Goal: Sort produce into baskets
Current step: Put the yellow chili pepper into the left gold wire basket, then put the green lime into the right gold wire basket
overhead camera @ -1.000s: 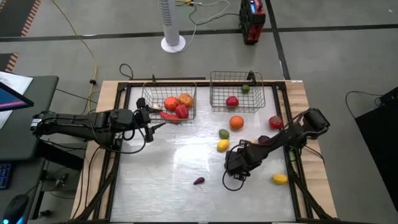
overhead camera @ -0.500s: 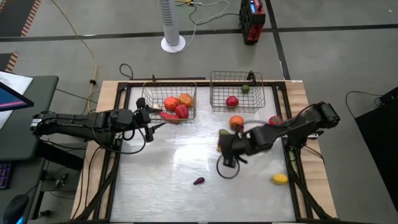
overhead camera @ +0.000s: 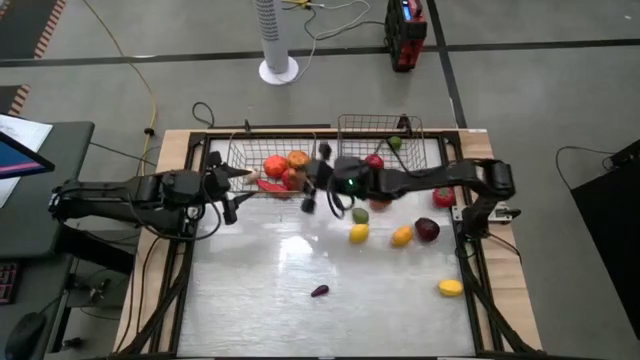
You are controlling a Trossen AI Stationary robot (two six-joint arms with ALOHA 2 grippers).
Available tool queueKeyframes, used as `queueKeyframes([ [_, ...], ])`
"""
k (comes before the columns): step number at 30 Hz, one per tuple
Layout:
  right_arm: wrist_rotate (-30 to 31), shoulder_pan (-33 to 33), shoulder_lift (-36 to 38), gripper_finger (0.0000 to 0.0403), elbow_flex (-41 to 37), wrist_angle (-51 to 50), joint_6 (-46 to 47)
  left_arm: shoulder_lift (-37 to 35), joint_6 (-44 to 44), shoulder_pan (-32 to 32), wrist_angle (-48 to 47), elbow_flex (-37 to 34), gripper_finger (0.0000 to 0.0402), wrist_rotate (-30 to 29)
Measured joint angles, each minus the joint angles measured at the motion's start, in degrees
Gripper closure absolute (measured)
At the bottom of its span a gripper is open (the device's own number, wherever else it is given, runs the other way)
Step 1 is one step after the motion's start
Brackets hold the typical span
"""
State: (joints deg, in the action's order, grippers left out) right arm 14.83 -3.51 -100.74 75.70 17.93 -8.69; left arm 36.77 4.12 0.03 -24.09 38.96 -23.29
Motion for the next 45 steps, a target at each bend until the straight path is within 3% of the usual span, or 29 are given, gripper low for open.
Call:
queueKeyframes([
  [4,-3.4,-4.3,-5.8,0.0255,3.1,3.4,-0.2,-1.3,-0.1,0.0,-1.8,0.0,0.0145,-0.1],
  [8,-8.9,-6.9,-10.0,0.0188,8.2,-2.1,1.3,-1.9,0.8,0.0,-2.4,0.0,0.0145,0.0],
  [12,-9.1,-7.8,-10.2,0.0115,15.0,-16.2,0.6,-1.8,1.2,0.0,-2.5,0.0,0.0145,0.0],
  [16,-7.7,-6.7,-7.9,0.0079,21.6,-35.7,1.1,-1.8,0.7,0.0,-2.3,0.0,0.0145,0.0],
  [22,-7.1,-1.0,-2.6,0.0082,22.0,-55.1,8.2,-1.8,-0.4,0.0,-2.1,0.0,0.0145,0.1],
  [26,-1.7,5.6,-0.7,0.0085,18.5,-62.4,15.1,-1.8,-2.3,0.0,-1.7,-0.4,0.0145,2.2],
  [31,3.8,12.9,-0.1,0.0085,11.4,-66.6,28.0,-0.4,-3.1,0.0,-1.3,-0.9,0.0145,3.6],
  [36,6.0,13.8,-0.2,0.0085,2.8,-66.4,40.2,2.7,-3.9,0.0,1.0,-0.9,0.0145,4.2],
  [45,7.9,12.4,-0.9,0.0085,-3.0,-65.9,46.2,7.7,-4.6,0.0,1.6,-0.9,0.0145,6.5],
])
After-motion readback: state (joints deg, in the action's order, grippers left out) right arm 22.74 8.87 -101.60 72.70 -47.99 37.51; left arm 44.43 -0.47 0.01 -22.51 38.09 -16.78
